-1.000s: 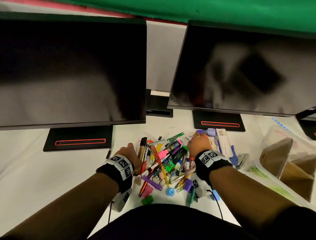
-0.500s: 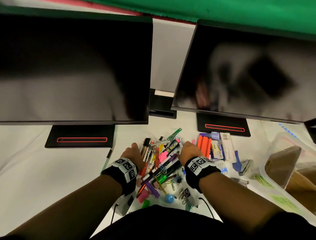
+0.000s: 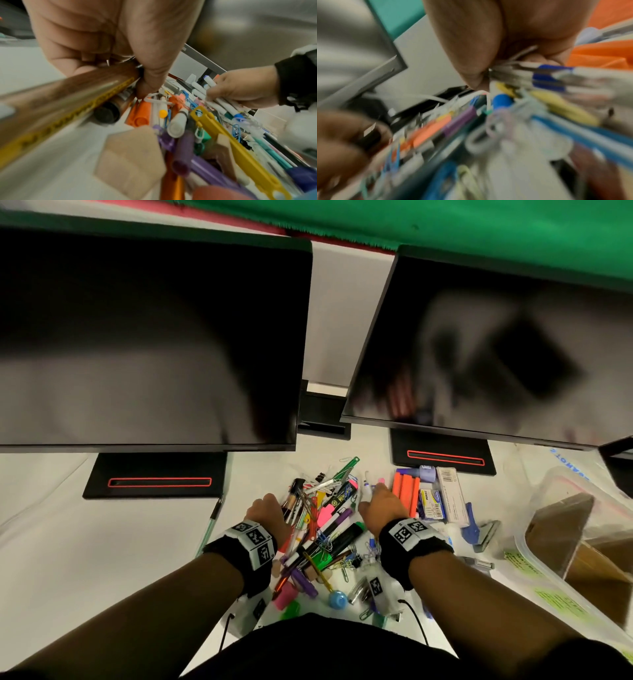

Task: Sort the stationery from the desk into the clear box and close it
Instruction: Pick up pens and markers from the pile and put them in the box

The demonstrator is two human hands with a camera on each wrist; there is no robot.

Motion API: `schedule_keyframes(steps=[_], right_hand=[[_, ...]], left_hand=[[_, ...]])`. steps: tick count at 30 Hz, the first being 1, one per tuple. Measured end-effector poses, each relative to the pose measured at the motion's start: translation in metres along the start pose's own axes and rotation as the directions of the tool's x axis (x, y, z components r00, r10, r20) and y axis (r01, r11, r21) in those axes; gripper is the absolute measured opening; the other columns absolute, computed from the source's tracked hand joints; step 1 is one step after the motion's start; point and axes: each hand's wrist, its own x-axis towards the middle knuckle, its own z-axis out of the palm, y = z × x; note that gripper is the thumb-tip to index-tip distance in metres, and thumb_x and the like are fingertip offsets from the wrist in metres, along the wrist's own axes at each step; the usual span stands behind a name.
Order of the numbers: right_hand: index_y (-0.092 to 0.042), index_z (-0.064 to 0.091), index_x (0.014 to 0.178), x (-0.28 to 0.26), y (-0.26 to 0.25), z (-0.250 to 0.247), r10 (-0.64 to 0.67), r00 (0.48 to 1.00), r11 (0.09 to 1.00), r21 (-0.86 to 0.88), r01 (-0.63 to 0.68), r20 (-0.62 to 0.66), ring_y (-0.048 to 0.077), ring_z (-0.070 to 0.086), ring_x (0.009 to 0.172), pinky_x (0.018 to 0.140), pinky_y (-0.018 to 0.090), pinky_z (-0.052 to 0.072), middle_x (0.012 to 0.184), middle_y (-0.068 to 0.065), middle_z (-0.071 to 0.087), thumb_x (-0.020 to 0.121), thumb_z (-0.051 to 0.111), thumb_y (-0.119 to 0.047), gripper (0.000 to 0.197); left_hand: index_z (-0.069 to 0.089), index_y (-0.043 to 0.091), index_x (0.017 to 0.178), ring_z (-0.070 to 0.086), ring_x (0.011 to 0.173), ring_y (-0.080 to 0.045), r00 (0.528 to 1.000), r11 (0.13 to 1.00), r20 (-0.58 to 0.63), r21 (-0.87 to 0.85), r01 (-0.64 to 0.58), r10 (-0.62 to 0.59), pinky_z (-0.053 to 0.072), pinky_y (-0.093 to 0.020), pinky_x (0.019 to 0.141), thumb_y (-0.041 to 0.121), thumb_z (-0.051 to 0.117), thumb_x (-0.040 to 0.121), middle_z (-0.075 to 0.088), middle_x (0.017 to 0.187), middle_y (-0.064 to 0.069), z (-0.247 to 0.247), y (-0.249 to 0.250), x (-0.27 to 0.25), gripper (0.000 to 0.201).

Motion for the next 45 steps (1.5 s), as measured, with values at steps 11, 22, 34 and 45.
schedule_keyframes(steps=[11,22,34,45], right_hand=[[-0.002,0.054,0.107,-0.013,0.025,-0.03,0.092,0.996,0.652,0.757,-0.048,-0.017,0.024,0.063,0.079,0.07,0.026,0.052,0.088,0.012,0.066,0.096,0.046,-0.018,0.021],[-0.011,0.056,0.089,-0.055,0.032,-0.042,0.182,0.974,0.32,0.945,0.073,-0.136,0.024,0.064,0.06,0.064,0.037,0.057,0.071,0.01,0.064,0.097,0.044,-0.013,0.015],[-0.002,0.06,0.088,-0.076,0.091,-0.007,0.352,0.927,0.9,0.322,-0.295,-0.133,0.028,0.062,0.081,0.069,0.029,0.049,0.083,0.013,0.062,0.084,0.062,-0.02,0.018],[0.0,0.05,0.119,-0.055,0.072,0.03,0.256,0.944,0.966,0.021,-0.257,-0.206,0.032,0.058,0.115,0.093,0.034,0.047,0.124,0.019,0.06,0.095,0.045,-0.01,0.027]], left_hand=[[0.045,0.006,0.121,0.054,0.116,-0.026,0.996,0.975,-0.051,0.214,-0.066,0.079,0.047,-0.031,0.093,0.024,0.064,0.086,0.052,0.127,-0.013,0.003,-0.002,0.003,0.044],[0.053,0.011,0.113,0.06,0.106,-0.026,0.979,0.907,-0.032,0.383,-0.173,0.2,0.048,-0.036,0.089,0.02,0.048,0.09,0.062,0.116,-0.009,-0.005,-0.018,0.004,0.026],[0.049,0.005,0.112,0.059,0.088,-0.028,0.951,0.941,0.076,0.141,-0.308,0.3,0.043,-0.031,0.073,0.022,0.045,0.094,0.062,0.109,-0.014,-0.026,-0.033,-0.014,0.025],[0.062,0.007,0.107,0.065,0.093,-0.03,0.923,0.885,0.198,-0.406,-0.229,0.33,0.052,-0.04,0.092,0.026,0.054,0.09,0.069,0.104,-0.016,-0.053,-0.025,-0.043,0.026]])
